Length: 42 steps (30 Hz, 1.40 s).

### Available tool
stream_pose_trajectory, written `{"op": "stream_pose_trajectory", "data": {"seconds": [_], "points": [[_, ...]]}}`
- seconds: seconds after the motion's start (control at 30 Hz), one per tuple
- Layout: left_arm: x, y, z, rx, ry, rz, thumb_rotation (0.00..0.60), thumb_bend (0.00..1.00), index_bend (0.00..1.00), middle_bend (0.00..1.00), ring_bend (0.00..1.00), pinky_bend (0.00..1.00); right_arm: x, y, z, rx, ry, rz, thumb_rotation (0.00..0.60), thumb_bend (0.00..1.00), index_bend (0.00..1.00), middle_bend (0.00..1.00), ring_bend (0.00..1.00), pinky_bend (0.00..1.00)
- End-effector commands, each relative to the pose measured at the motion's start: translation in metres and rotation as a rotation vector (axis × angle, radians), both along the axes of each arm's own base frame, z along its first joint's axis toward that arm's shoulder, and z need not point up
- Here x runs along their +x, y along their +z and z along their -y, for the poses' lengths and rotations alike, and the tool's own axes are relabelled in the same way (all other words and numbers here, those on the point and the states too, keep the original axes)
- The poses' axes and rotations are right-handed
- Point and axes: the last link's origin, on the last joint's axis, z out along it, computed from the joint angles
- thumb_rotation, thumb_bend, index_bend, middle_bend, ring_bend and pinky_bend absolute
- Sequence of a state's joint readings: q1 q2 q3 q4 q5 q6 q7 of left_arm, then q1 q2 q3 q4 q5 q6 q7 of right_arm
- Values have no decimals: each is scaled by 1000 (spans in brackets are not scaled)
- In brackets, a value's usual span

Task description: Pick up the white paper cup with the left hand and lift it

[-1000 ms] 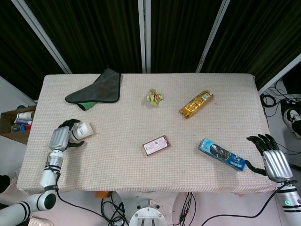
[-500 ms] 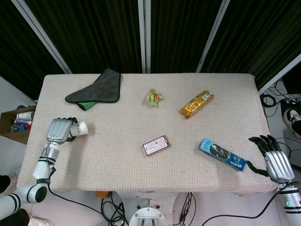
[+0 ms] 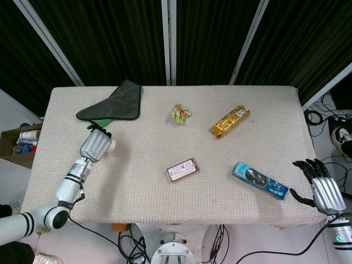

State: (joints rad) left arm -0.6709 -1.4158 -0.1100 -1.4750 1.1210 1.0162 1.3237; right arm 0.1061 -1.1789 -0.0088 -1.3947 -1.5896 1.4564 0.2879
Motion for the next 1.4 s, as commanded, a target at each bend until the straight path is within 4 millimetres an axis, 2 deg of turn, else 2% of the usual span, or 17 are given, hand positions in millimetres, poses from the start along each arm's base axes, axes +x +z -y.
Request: {"op": "stream_pose_trajectory", "data": {"seconds": [0.03,0.2,0.33,0.47,0.63,0.77,0.87,0.97,1.03,1.1,1.3,1.4], "points": [[42,-40,1,-75,-69,-217,600,324,435,461,451,423,-1,0,0,1,-3,0,600,193,200,208,74,108],[53,-60,0,-99,-106,-315,600,324,403,414,396,403,-2,0,0,0,-5,0,600,193,200,208,74,109],[59,-71,-1,-106,-108,-330,600,323,305,318,310,350,-3,0,0,2,-12,0,600,193,199,208,74,109],[67,-70,1,-81,-96,-292,600,323,178,193,190,270,-3,2,-1,-6,-12,-1,600,193,203,208,74,109],[73,-61,4,-59,-61,-214,600,323,114,135,153,232,-3,3,-2,-8,-9,0,600,193,212,212,74,110],[82,-36,8,-21,17,35,600,322,110,123,153,219,-3,4,-3,-11,-8,0,600,193,218,217,74,110],[82,-5,10,-15,166,460,600,319,110,124,153,215,-3,5,-3,-13,-5,0,600,193,218,217,74,110],[67,24,10,25,242,757,600,309,116,136,153,212,-1,5,-2,-12,3,-2,600,193,218,217,74,110],[47,46,13,118,203,892,600,301,143,156,153,210,0,6,-2,-4,12,-20,600,193,218,217,74,110],[23,57,23,187,160,1004,600,299,182,174,153,203,3,7,-1,2,27,-39,600,193,218,217,74,110],[-38,75,66,224,145,1129,600,272,226,194,153,189,10,8,3,7,49,-52,600,194,218,217,74,110],[-61,80,88,225,170,1199,600,248,249,212,153,186,11,6,4,13,50,-50,600,193,218,217,74,110]]}}
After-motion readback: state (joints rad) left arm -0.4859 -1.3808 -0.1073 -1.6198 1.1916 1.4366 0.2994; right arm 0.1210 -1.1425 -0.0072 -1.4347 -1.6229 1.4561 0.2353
